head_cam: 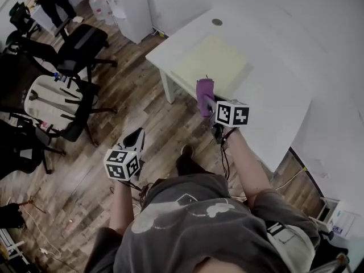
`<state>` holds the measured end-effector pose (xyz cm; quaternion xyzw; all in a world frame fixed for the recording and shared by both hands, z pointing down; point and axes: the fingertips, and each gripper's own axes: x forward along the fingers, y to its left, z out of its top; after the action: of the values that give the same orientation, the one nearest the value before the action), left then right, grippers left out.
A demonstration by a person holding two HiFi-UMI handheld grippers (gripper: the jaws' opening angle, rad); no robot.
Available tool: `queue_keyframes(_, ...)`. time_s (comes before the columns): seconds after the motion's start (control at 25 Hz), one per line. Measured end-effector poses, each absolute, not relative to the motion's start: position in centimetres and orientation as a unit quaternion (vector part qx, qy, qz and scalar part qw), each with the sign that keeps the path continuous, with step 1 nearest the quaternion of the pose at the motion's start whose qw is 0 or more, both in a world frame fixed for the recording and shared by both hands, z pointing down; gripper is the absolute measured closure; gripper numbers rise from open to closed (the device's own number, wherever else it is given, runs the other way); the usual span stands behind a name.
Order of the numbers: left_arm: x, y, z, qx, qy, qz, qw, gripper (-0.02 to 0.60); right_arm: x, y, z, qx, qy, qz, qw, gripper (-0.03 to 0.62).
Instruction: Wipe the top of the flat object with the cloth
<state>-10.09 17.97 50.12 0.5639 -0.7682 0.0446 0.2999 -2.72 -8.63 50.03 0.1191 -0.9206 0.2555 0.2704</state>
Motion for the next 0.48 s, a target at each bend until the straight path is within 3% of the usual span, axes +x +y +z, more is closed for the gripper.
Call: queue_keyframes(0.48, -3.0, 25.8, 50.0, 0.592, -0.757, 0.025, 0.276, 0.583, 5.4, 2.4, 49.9, 0.120, -0.919, 0.234, 0.295, 0.502)
